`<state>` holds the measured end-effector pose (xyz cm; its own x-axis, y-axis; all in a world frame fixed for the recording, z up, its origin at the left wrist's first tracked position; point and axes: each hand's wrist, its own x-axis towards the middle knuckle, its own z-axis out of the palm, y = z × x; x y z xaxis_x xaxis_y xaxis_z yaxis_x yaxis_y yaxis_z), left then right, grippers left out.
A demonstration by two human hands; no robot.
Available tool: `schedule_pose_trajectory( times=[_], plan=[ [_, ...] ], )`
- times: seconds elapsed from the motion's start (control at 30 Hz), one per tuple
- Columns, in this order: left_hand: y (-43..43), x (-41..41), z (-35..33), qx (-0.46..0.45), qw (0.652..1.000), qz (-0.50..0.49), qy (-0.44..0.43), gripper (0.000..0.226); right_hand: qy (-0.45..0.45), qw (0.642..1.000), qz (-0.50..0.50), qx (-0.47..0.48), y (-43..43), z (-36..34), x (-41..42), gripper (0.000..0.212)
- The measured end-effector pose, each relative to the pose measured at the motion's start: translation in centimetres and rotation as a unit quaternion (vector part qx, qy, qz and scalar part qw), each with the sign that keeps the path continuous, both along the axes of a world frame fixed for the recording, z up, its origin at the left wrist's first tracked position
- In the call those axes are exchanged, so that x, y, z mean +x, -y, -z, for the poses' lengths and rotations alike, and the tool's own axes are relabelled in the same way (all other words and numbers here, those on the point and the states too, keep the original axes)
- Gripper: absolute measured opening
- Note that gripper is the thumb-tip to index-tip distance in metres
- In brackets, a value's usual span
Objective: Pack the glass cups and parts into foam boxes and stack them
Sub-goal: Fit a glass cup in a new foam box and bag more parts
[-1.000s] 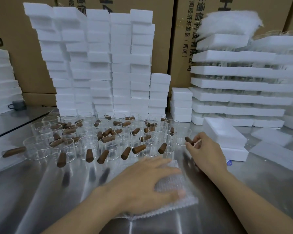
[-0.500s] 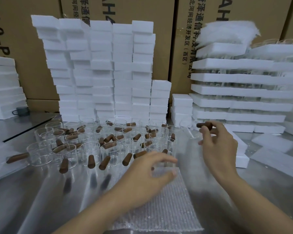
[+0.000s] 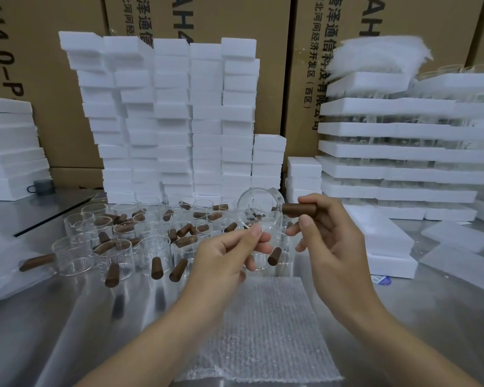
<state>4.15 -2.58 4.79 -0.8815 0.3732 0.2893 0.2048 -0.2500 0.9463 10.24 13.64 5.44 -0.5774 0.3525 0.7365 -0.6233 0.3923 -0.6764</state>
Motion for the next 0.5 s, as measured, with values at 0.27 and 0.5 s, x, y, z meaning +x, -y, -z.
schedule_pose_trajectory(
  times=[0.27, 0.5],
  plan=[
    [-0.1, 0.6, -0.1, 0.028, 0.997, -0.038, -0.065, 0.028, 0.015, 0.974, 0.162, 0.155, -0.9, -0.7, 0.0, 0.029],
    [-0.1, 1.1, 0.0, 0.04, 0.99, -0.055, -0.125, 0.027, -0.026, 0.974, 0.155, 0.164, -0.9, -1.1, 0.2, 0.03]
  ],
)
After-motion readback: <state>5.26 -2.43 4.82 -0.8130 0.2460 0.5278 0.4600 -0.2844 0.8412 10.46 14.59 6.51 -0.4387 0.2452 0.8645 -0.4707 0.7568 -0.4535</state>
